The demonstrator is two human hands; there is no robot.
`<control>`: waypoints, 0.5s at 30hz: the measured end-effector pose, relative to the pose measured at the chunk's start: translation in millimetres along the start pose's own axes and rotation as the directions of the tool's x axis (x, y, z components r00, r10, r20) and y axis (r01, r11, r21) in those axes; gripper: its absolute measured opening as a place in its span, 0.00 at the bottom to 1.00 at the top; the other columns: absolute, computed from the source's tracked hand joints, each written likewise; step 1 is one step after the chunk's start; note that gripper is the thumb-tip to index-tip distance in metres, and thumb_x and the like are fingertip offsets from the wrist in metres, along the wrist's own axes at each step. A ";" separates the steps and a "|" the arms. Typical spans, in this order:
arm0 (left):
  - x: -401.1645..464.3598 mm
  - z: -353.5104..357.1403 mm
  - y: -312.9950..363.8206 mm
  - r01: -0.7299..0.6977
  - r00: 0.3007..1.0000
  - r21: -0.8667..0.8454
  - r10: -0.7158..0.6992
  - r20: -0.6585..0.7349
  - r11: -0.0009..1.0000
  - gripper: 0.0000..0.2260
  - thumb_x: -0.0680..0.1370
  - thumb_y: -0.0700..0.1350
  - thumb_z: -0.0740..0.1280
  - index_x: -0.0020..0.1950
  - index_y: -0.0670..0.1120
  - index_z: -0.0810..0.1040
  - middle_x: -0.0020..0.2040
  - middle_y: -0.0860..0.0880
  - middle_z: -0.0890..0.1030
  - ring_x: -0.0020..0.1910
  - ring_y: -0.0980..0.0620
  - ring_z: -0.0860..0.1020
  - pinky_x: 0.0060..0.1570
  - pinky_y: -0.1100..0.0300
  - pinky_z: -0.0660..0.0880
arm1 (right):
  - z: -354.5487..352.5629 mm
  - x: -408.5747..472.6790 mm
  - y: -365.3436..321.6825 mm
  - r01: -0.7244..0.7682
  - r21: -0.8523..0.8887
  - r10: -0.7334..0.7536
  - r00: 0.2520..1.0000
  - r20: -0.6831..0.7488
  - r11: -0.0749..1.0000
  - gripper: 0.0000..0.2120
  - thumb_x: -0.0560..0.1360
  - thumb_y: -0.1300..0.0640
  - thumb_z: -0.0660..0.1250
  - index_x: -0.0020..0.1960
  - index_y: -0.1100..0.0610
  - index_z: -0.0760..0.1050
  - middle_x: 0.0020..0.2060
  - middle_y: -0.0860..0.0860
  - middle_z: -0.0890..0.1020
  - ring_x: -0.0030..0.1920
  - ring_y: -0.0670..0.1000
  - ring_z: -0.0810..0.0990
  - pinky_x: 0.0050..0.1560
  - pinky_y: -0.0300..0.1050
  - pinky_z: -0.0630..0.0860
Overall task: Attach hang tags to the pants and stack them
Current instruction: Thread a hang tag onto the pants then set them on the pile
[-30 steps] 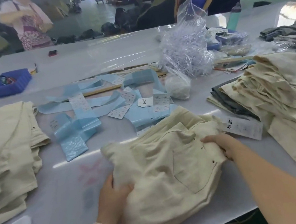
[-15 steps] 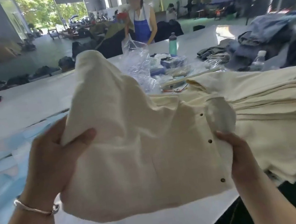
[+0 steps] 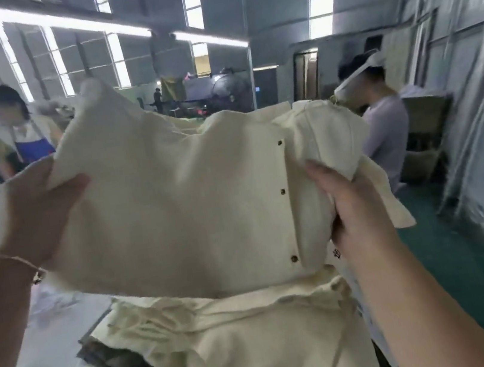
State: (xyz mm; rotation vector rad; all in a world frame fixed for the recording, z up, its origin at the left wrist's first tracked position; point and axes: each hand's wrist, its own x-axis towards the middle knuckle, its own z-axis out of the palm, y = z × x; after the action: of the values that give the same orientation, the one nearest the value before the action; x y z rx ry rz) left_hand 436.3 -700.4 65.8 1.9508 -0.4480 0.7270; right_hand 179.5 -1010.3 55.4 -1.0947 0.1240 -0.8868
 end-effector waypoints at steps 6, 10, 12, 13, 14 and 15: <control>-4.9 146.6 -6.3 -0.193 0.945 0.540 0.009 0.326 0.819 0.13 0.74 0.46 0.70 0.52 0.37 0.79 0.50 0.32 0.79 0.50 0.33 0.77 0.50 0.42 0.74 | -50.2 47.8 67.0 -0.461 -0.460 0.420 0.886 -0.194 0.759 0.26 0.63 0.54 0.77 0.58 0.57 0.74 0.53 0.57 0.81 0.53 0.58 0.80 0.53 0.57 0.79; -85.4 221.6 -39.2 -0.139 0.735 0.398 -0.175 0.655 0.907 0.18 0.80 0.52 0.64 0.67 0.45 0.76 0.67 0.42 0.76 0.66 0.44 0.73 0.64 0.57 0.65 | -69.2 51.4 95.7 -0.404 -0.711 0.295 0.913 -0.281 0.575 0.28 0.65 0.50 0.78 0.57 0.57 0.68 0.54 0.51 0.76 0.53 0.52 0.76 0.56 0.51 0.75; -113.4 246.6 -55.7 -0.155 0.627 0.428 -0.246 0.739 0.891 0.20 0.84 0.54 0.54 0.73 0.49 0.69 0.71 0.46 0.72 0.69 0.48 0.70 0.65 0.60 0.64 | -69.8 56.1 99.2 -0.361 -0.722 0.238 0.932 -0.272 0.590 0.27 0.65 0.49 0.78 0.55 0.55 0.66 0.53 0.50 0.74 0.52 0.50 0.73 0.53 0.45 0.72; -119.8 253.2 -62.1 -0.170 0.622 0.427 -0.240 0.746 0.888 0.20 0.84 0.55 0.52 0.74 0.51 0.67 0.73 0.48 0.70 0.71 0.49 0.68 0.67 0.60 0.63 | -70.3 57.9 101.6 -0.338 -0.742 0.208 0.941 -0.267 0.579 0.28 0.66 0.49 0.78 0.54 0.54 0.64 0.52 0.49 0.73 0.52 0.49 0.72 0.52 0.42 0.69; -121.8 254.7 -66.9 -0.158 0.635 0.434 -0.246 0.732 0.887 0.21 0.84 0.55 0.50 0.75 0.52 0.65 0.74 0.51 0.68 0.73 0.50 0.65 0.69 0.59 0.62 | -69.8 58.3 103.1 -0.318 -0.757 0.179 0.948 -0.263 0.571 0.28 0.66 0.48 0.78 0.54 0.53 0.63 0.52 0.49 0.72 0.52 0.48 0.71 0.52 0.41 0.67; -121.8 254.2 -70.8 -0.174 0.651 0.448 -0.239 0.720 0.877 0.21 0.84 0.56 0.50 0.76 0.54 0.63 0.75 0.52 0.66 0.74 0.51 0.63 0.71 0.58 0.60 | -69.1 58.0 104.6 -0.298 -0.768 0.150 0.954 -0.259 0.568 0.28 0.66 0.48 0.78 0.54 0.53 0.63 0.53 0.49 0.71 0.52 0.48 0.71 0.52 0.40 0.66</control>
State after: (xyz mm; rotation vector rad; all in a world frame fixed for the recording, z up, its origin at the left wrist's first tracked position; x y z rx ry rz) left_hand 462.2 -892.4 -150.9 2.7184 -0.7858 -0.1050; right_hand 242.4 -1082.1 -44.4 -1.8018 0.8707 -0.6756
